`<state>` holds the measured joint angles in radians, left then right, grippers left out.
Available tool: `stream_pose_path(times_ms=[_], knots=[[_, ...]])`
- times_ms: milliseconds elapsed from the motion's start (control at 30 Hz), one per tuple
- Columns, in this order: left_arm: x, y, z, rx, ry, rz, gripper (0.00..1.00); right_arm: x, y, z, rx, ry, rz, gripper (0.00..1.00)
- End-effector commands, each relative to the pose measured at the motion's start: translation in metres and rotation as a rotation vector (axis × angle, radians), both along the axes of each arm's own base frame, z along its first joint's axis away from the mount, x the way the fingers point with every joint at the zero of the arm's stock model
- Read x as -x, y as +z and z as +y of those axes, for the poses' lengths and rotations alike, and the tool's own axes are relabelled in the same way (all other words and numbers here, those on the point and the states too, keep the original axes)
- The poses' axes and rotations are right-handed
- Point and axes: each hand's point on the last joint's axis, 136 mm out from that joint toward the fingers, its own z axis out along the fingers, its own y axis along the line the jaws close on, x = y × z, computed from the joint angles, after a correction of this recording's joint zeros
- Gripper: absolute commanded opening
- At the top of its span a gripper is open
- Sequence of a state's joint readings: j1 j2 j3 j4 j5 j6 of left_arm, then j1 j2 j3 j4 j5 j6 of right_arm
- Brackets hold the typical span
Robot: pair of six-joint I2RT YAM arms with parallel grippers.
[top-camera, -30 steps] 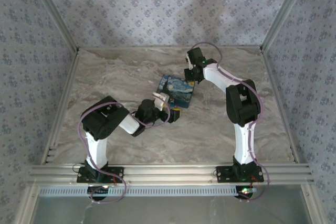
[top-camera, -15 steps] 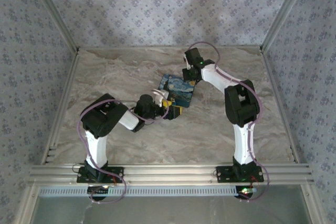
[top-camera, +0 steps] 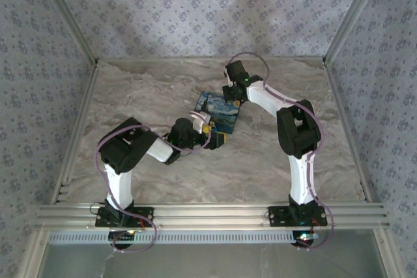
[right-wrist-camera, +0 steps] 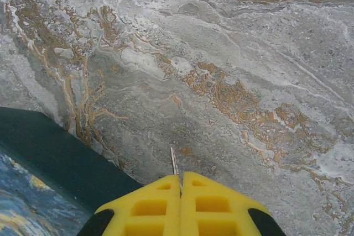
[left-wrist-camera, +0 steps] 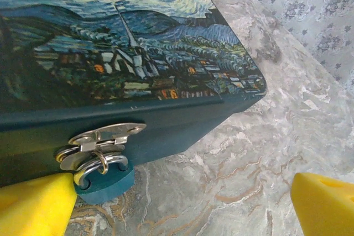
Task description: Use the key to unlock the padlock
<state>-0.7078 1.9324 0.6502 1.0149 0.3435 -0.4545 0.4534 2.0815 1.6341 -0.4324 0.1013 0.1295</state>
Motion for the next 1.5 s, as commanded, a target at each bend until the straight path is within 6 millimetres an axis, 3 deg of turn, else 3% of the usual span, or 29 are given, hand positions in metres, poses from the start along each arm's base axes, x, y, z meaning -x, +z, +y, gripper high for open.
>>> stream_pose_path(times_ms=[0,233,367,900,1233,1467], knots=[[0.002,0.007,-0.013,0.016,-0.062,-0.039,0.97,0.04,-0.04,0.015,0.021,0.085,0.159,0.0],[0.022,0.027,-0.027,0.133,-0.209,-0.055,0.88,0.043,-0.039,0.018,0.024,0.091,0.163,0.0],[0.019,0.027,-0.028,0.155,-0.196,-0.04,0.89,0.043,-0.036,0.017,0.024,0.087,0.158,0.0],[0.017,0.006,-0.032,0.151,-0.127,0.041,0.91,0.043,-0.03,0.016,0.027,0.082,0.135,0.0],[0.008,-0.016,-0.023,0.105,-0.031,0.124,0.8,0.045,-0.028,0.017,0.026,0.084,0.129,0.0],[0.002,-0.029,-0.019,0.093,0.01,0.184,0.66,0.046,-0.025,0.017,0.022,0.084,0.123,0.0]])
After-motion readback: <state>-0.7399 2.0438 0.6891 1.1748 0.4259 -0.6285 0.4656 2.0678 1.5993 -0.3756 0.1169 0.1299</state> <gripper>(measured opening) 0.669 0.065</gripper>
